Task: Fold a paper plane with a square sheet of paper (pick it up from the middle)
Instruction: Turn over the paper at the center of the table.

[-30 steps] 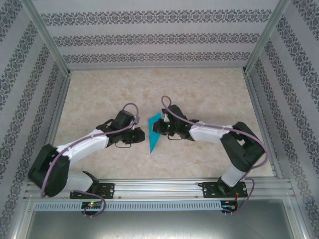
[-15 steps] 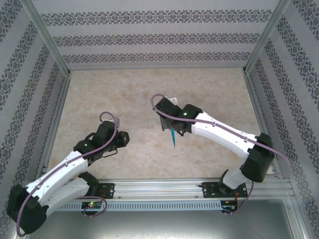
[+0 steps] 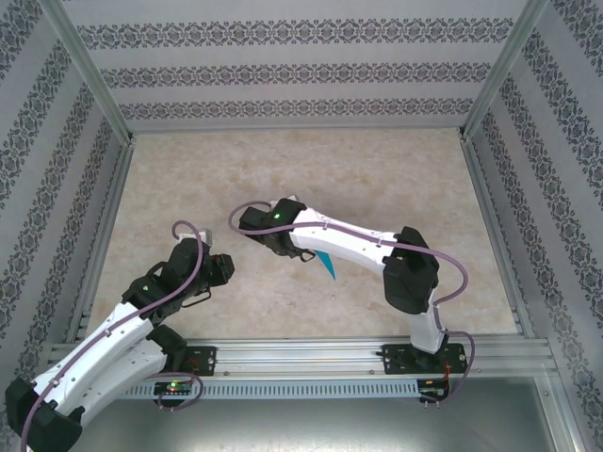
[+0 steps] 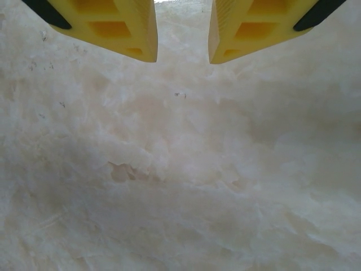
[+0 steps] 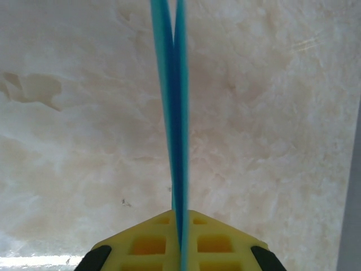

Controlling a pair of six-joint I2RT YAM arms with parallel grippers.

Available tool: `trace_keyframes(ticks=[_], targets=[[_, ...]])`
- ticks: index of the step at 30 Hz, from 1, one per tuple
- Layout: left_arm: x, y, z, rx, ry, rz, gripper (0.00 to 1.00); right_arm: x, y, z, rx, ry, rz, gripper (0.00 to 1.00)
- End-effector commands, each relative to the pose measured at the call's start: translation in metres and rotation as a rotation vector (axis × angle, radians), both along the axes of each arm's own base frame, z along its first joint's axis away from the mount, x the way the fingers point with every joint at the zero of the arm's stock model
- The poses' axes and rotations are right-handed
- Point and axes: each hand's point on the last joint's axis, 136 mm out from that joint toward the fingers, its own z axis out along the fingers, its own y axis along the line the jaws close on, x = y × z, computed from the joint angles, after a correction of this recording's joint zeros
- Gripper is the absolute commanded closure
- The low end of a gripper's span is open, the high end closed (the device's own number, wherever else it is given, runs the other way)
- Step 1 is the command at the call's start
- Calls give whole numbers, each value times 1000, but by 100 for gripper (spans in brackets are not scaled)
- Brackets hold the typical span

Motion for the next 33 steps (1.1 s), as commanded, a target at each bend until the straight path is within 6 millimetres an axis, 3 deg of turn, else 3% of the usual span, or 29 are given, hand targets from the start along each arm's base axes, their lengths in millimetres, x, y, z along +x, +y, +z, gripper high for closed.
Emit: trace_keyframes(ticks=[1,5,11,15,16,19,20,24,26,29,32,33], targets=[[-4,11,-7,26,18,30,68,-2,-4,-14,-94,9,0,100],[-4,10,-6,17,12,34,66,-4,8,-40,-93,50,8,96],[-7,16,-2,34,20,48,64,-7,52,-66,18,136,58,92],[-10,14,-7,28,36,37,63,-13,79,-81,139,216,79,68],[-10,14,-9,31,42,36,62,-15,86,-82,182,235,88,66],[-10,13,-9,34,42,29,62,-17,109,-79,347,287,97,54],[-9,13,-8,34,38,27,61,-18,115,-75,400,298,106,54],[-10,11,-7,31,39,18,58,-24,127,-34,645,246,156,44],[-10,11,-6,28,39,16,58,-30,128,-21,801,248,171,44],[-10,9,-6,27,41,2,58,-29,100,-26,948,232,87,48],[-11,2,-8,-4,46,-25,58,-29,78,-40,1104,243,39,72],[-12,-1,-9,-15,49,-34,58,-29,73,-46,1161,260,11,84]])
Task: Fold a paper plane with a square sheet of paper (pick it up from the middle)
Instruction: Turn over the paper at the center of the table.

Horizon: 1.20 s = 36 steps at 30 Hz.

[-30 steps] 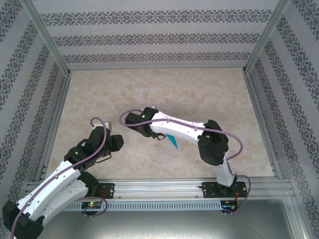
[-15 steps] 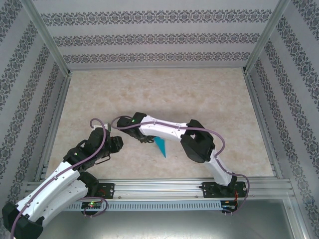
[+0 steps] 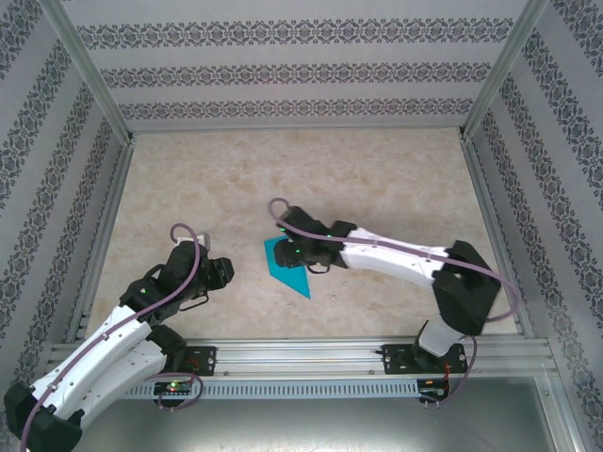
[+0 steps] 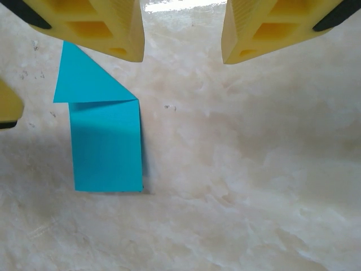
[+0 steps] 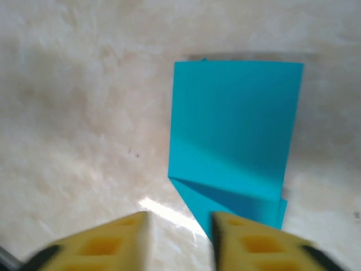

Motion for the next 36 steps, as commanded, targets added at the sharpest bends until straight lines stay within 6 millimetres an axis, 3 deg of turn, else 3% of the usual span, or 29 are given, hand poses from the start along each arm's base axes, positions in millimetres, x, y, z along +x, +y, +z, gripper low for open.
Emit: trace_keyframes(ticks=[1,3,7,11,21,26,32,36], targets=[[-2,-6,-4,-25,16,-31,58,3,13,-8,279,78,-28,90],[-2,-10,-5,-42,16,-45,58,-2,15,-10,339,113,-5,93],[-4,-19,-8,-92,28,-69,57,-14,11,-29,284,157,30,96],[-5,-32,-8,-161,38,-105,51,-10,-2,-41,265,150,-8,96],[16,-56,-24,-182,102,-134,47,-23,-16,-15,342,92,27,90],[30,-62,-31,-183,126,-108,47,-33,-7,-35,329,169,89,92],[43,-73,-43,-181,175,-101,47,-30,0,-59,320,235,94,93],[53,-79,-46,-169,206,-100,47,-22,-14,-77,286,254,59,93]])
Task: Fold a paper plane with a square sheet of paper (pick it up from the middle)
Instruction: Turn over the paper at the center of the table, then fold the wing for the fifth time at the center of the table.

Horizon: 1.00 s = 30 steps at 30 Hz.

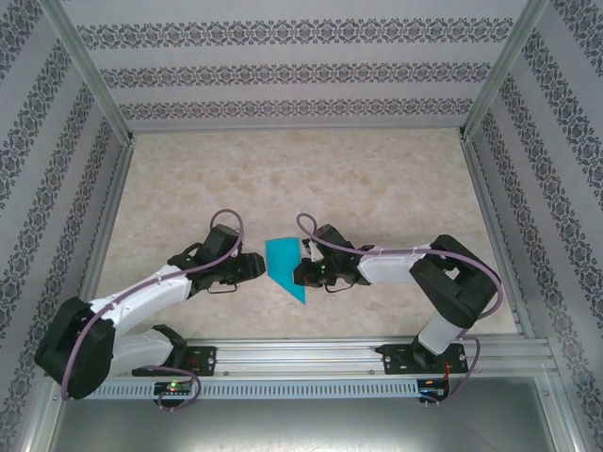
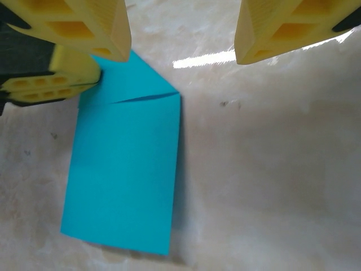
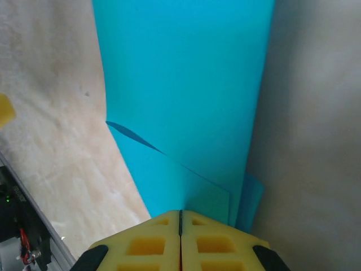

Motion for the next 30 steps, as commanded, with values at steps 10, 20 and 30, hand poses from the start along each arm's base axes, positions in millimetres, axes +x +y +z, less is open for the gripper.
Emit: trace_keyframes(ticks=[10,20,30], targets=[[31,-27,0,-75,18,2,46,13,-4,-9,225,64,-69,92],[50,-33,-9,-41,50,20,48,23,7,33,311,19,-24,89],[54,-36,-18,-33,73,25,49,32,-12,6,203,40,-83,89]])
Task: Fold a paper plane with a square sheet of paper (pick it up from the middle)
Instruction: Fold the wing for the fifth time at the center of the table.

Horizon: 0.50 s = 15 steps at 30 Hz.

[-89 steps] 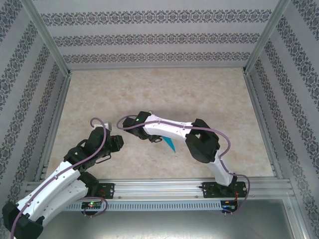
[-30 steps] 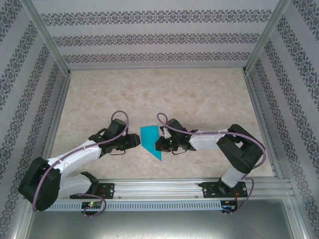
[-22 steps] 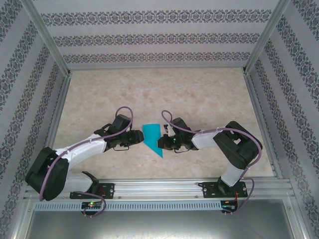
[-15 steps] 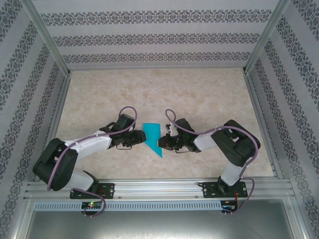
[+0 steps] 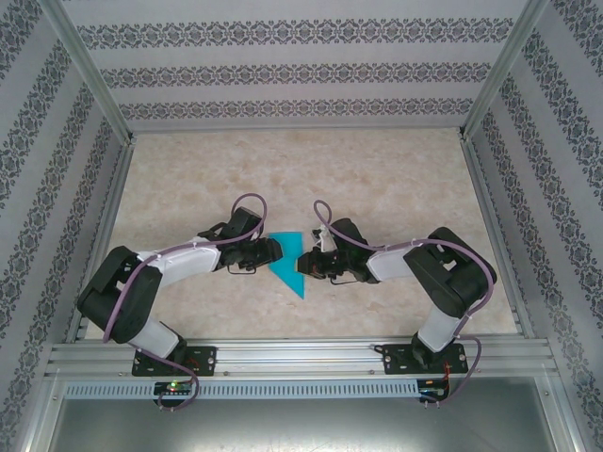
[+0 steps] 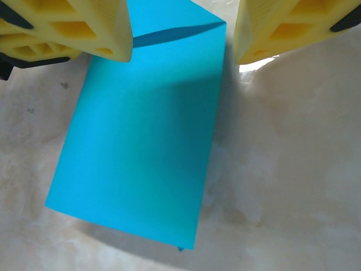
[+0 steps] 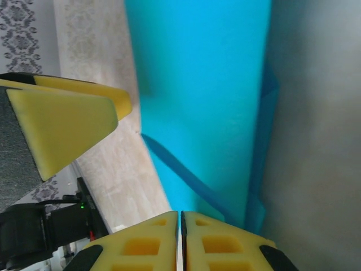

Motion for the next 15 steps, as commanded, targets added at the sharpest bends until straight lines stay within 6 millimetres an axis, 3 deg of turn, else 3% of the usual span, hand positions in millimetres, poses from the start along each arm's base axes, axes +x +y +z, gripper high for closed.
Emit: trace_keyframes(ticks=[1,6,15], targets=[[10,1,5,-10,-19,26,48,6,-9,-12,-50,4,-19,89],[11,1,4,-8,-18,24,48,3,-14,-28,-71,36,-25,89],[12,-15,-2,-73,7,-12,48,-1,-20,-38,-86,58,-41,89]])
